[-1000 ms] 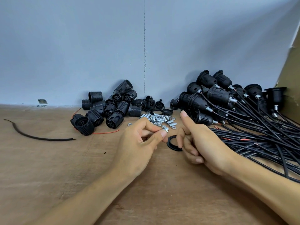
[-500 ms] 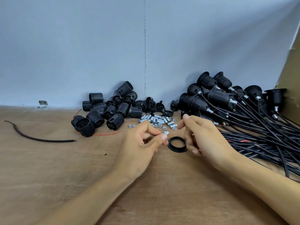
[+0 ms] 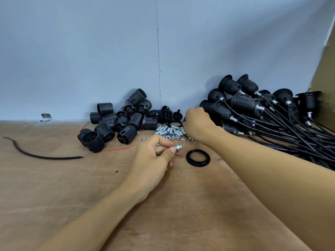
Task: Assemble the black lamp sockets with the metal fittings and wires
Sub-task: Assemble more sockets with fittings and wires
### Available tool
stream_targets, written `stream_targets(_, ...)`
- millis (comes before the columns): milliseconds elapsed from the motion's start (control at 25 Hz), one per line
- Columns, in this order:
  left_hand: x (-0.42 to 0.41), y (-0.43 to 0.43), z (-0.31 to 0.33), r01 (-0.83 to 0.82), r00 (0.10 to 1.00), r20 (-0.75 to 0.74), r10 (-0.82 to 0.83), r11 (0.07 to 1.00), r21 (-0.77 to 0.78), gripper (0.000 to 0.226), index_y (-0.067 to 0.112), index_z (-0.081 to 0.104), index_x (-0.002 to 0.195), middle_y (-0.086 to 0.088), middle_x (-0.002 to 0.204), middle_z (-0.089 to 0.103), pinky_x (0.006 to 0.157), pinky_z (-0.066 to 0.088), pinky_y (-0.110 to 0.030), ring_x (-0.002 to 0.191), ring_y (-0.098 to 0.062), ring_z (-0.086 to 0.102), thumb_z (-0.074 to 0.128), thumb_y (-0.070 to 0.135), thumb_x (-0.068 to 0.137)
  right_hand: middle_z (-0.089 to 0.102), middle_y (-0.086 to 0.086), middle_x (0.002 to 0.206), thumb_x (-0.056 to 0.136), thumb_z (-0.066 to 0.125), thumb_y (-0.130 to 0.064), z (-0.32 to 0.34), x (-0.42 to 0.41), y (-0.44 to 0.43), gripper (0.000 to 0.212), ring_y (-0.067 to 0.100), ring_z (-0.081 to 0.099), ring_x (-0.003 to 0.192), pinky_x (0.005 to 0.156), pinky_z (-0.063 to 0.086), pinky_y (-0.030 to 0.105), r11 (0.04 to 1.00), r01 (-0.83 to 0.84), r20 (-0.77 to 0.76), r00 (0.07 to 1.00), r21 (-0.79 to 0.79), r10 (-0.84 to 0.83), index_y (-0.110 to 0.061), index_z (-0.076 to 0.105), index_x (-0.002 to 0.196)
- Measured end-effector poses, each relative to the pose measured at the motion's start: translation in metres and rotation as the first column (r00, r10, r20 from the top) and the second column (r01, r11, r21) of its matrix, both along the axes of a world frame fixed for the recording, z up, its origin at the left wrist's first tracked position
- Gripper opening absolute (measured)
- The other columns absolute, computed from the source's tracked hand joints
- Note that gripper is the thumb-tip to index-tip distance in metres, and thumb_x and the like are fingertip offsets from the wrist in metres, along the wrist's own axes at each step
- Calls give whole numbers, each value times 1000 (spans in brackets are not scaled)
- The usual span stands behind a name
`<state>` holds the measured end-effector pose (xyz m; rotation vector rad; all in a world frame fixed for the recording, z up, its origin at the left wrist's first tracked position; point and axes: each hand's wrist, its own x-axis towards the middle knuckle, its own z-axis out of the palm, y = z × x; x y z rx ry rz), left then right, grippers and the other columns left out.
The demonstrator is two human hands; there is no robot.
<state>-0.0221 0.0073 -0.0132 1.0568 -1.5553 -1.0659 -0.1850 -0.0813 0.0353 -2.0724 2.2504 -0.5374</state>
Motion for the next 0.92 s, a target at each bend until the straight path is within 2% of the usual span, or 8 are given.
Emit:
stream_targets(80,0,0,0,-8,1000,-4,8,1000,6,14,21,62,88,-4,83,78,64,44,-32,58,-9,55,63,11,99,47,10,78,94,55,-5,3,-4,4,21,32,51,76,66,42,33,998,16,37,999,-69,-13,-5,52,73)
stream_targets(200,-1,1,1,-7,999,-36,7,1000,0,7,17,61,94,4,85,79,58,44,-23,55,-6,55,60,14,101,67,9,93,95,61,-18,13,-8,30,13,26,62,88,72,48,30,965,-49,283,951,-258,124,-6,67,92)
stream_targets(320,-2,3,2,-23,1000,-23,21,998,-52,5,23,62,98,11,87,79,63,44,-23,57,-2,56,59,22,102,73,-3,79,91,69,-30,12,-14,81,14,13,68,80,70,52,24,951,-88,615,744,-297,261,-19,71,82)
stream_targets(440,-3,6,3,-26,1000,6,27,989,-148,8,29,63,100,15,91,78,65,46,-28,60,-3,58,58,23,102,74,4,78,91,72,-22,-2,-26,122,13,15,71,75,74,56,25,968,-118,849,466,-221,251,-10,70,87)
stream_targets(560,-4,11,5,6,998,64,9,975,-223,13,31,64,94,16,89,77,63,47,-26,61,-4,60,58,23,102,74,11,88,90,71,-13,-16,-31,134,20,21,72,79,76,57,26,966,-170,911,333,-194,242,-2,61,102)
stream_targets(640,-5,14,5,29,997,76,-11,973,-230,13,29,64,92,14,87,77,63,46,-25,61,-5,60,59,22,102,72,13,99,89,70,-12,-19,-31,136,27,23,73,84,77,57,26,954,-219,922,286,-203,262,-4,58,113)
stream_targets(800,-5,15,4,37,997,72,-20,971,-235,12,23,63,90,13,83,77,59,46,-17,58,-5,58,59,19,101,71,12,112,88,68,-21,-20,-35,136,36,25,71,96,92,57,35,914,-343,890,315,-216,328,-19,65,124)
stream_targets(920,-5,15,4,42,997,76,-24,971,-235,13,24,63,89,11,79,76,61,47,-21,57,-4,55,59,20,101,71,10,115,86,69,-23,-23,-35,134,38,26,71,99,96,55,35,905,-366,890,307,-215,336,-21,66,124)
